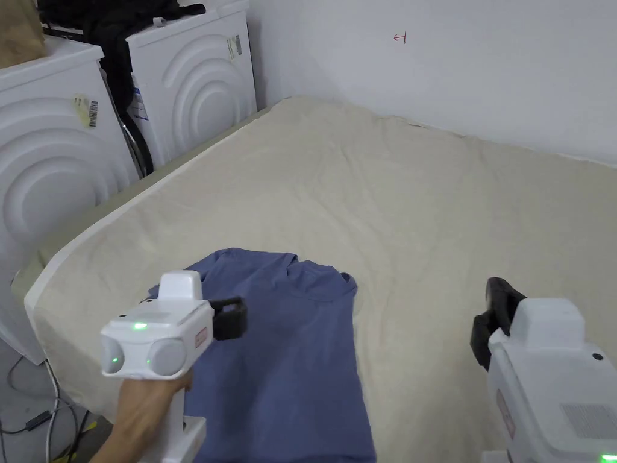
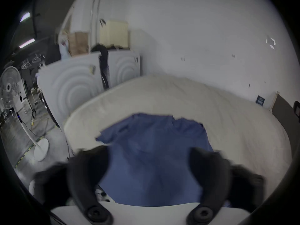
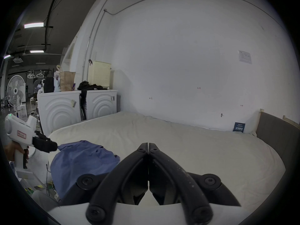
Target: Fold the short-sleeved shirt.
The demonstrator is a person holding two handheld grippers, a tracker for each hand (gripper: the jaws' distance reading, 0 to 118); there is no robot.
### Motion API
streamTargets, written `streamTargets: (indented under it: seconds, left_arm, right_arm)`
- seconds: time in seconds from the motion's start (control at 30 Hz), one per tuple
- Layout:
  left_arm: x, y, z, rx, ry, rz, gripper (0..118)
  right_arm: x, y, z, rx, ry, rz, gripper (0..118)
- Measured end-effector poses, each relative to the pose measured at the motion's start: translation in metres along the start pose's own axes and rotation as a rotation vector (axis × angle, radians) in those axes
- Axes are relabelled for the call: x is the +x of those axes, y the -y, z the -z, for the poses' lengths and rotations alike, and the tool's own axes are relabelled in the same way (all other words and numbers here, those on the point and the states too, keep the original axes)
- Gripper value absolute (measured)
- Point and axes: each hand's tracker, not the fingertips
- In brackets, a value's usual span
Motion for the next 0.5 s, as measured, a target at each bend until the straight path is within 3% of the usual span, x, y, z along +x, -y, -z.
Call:
streamTargets:
  seconds: [0.03,0.1,0.3,0.37,0.43,0.5]
  left_arm:
    - [0.004,0.000,0.013,-0.038,0.003,-0.002,117]
    - [0.012,0.001,0.036,-0.031,0.003,-0.013,118]
    - [0.024,0.012,0.114,-0.266,-0.031,-0.059,116]
    - [0.024,0.020,0.133,-0.327,-0.053,-0.086,102]
    - [0.026,0.029,0.144,-0.406,-0.052,-0.087,78]
    - [0.030,0.032,0.137,-0.362,-0.070,-0.074,70]
  right_arm:
    - [0.004,0.003,0.002,-0.009,0.010,0.001,2]
    - [0.011,0.008,0.005,-0.026,0.029,0.000,2]
    - [0.033,0.022,0.010,-0.076,0.083,-0.009,2]
    - [0.041,0.027,0.009,-0.089,0.097,-0.011,2]
    - [0.048,0.031,0.009,-0.102,0.111,-0.015,2]
    - [0.054,0.034,0.009,-0.116,0.121,-0.021,2]
